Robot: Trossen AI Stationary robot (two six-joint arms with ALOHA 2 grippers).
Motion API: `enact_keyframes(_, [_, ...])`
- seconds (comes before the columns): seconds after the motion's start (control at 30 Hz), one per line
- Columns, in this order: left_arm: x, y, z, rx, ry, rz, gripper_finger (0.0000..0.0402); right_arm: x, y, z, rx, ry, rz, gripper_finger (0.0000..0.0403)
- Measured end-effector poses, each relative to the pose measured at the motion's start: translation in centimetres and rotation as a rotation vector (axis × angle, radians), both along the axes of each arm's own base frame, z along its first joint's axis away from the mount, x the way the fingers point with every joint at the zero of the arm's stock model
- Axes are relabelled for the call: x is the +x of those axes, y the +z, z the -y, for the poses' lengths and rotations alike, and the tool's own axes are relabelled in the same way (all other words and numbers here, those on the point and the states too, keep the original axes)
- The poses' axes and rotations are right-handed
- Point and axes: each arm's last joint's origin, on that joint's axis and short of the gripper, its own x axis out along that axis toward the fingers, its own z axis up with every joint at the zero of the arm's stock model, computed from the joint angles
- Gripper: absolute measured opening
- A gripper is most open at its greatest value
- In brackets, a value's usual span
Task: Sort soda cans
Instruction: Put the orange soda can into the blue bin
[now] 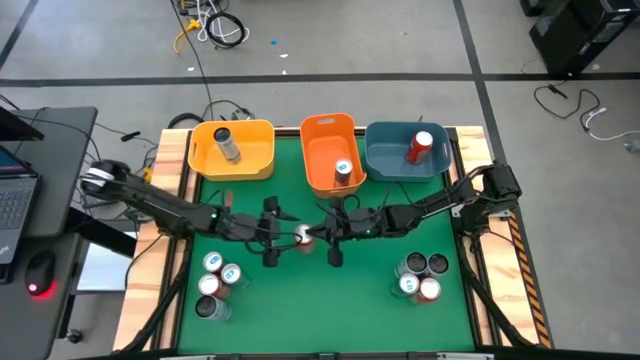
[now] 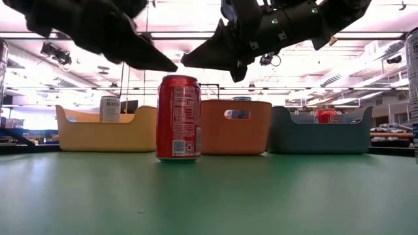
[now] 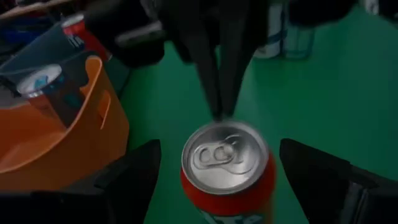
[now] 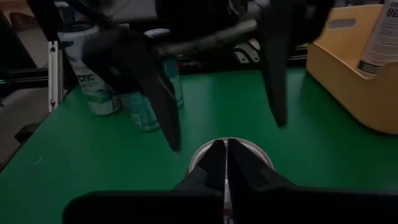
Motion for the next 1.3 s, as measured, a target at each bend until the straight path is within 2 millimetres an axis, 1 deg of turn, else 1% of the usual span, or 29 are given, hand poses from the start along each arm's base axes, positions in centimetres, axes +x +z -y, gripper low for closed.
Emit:
enact_keyframes(0.1, [-1.1,1.0,0.1,-0.039,-0.001,0.001,0.0323,0.0,0.0,0.0,0.000,0.000,0.000,0.0007])
enact_keyframes(0.17, [-1.9,1.5,0.3,-0.075,-0.006,-0.006,0.0315,0.0,0.0,0.0,0.000,0.000,-0.001,0.0016])
enact_keyframes(0.23, [-2.5,2.0,0.7,-0.106,-0.020,0.001,0.0302,0.0,0.0,0.0,-0.011,0.004,-0.005,0.0035])
enact_keyframes(0.3, [-3.3,2.3,1.1,-0.103,-0.038,-0.008,0.0277,-0.1,-0.1,-0.2,-0.018,0.012,-0.009,0.0063])
enact_keyframes(0.37, [-3.9,2.4,1.5,-0.076,-0.029,-0.029,0.0240,-0.1,0.0,-0.6,-0.018,0.022,-0.007,0.0098])
enact_keyframes(0.47, [-4.8,2.5,1.9,-0.069,-0.044,-0.019,0.0171,-0.3,0.0,-1.2,-0.001,0.032,-0.006,0.0159])
enact_keyframes(0.53, [-5.2,2.6,2.3,-0.081,-0.078,0.007,0.0123,-0.3,0.0,-1.5,0.022,0.004,-0.004,0.0203])
enact_keyframes(0.63, [-6.1,2.6,2.7,-0.082,-0.126,0.064,0.0058,-0.4,0.0,-1.7,0.006,-0.065,0.002,0.0267])
enact_keyframes(0.73, [-7.0,2.2,2.7,-0.093,-0.154,0.131,0.0012,-0.4,0.0,-1.6,0.026,-0.129,0.010,0.0321])
enact_keyframes(0.8, [-7.4,1.8,2.6,-0.108,-0.162,0.165,0.0007,-0.4,0.0,-1.6,0.054,-0.140,0.012,0.0349])
enact_keyframes(0.87, [-7.9,1.4,2.4,-0.120,-0.165,0.188,0.0012,-0.4,0.0,-1.6,0.064,-0.142,0.013,0.0370])
enact_keyframes(0.97, [-8.3,0.8,2.2,-0.130,-0.165,0.209,0.0015,-0.4,0.0,-1.7,0.077,-0.144,0.017,0.0391])
enact_keyframes(1.03, [-8.4,0.5,2.1,-0.133,-0.164,0.212,0.0013,-0.1,-0.2,-1.8,0.086,-0.144,0.036,0.0397])
enact_keyframes(1.2, [-8.4,0.3,2.1,-0.135,-0.163,0.209,0.0007,1.2,-2.3,-2.1,0.050,-0.136,-0.001,0.0397])
enact_keyframes(1.3, [-8.4,0.3,2.1,-0.139,-0.163,0.210,0.0007,2.1,-2.2,-2.3,0.026,-0.127,0.011,0.0392])
